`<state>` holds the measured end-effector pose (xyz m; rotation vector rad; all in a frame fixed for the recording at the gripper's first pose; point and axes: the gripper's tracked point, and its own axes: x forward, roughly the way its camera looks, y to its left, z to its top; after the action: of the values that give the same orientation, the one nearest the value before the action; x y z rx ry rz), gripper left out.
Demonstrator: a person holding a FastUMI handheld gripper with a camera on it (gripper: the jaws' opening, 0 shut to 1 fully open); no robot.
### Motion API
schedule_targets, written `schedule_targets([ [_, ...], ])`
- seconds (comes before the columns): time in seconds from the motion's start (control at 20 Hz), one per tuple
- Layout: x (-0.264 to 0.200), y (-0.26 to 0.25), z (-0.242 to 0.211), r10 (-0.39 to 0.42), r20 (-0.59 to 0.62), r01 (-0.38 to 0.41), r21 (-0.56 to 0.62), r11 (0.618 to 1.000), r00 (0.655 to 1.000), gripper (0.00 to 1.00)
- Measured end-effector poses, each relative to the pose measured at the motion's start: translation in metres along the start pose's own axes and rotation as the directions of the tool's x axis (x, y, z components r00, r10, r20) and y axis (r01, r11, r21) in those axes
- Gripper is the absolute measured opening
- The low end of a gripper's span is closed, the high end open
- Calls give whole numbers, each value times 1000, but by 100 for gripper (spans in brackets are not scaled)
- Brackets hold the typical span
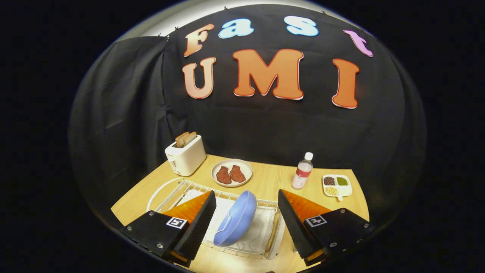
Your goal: Take the plate from the dish rack, then take the spoon from the basket and place it into the plate.
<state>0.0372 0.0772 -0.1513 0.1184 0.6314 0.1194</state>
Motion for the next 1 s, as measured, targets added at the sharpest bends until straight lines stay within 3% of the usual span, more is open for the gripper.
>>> schedule_targets([
  [0.2, 25, 13, -28, 50, -170, -42, 51, 998, 984, 98],
  [0.6, 59, 11, -67, 21, -416, 14, 82, 997, 909, 97],
  [0.9, 74, 14, -91, -11, -527, 76, 101, 992, 850, 75],
  [1.0, 74, 13, -92, -34, -538, 103, 98, 990, 842, 58],
])
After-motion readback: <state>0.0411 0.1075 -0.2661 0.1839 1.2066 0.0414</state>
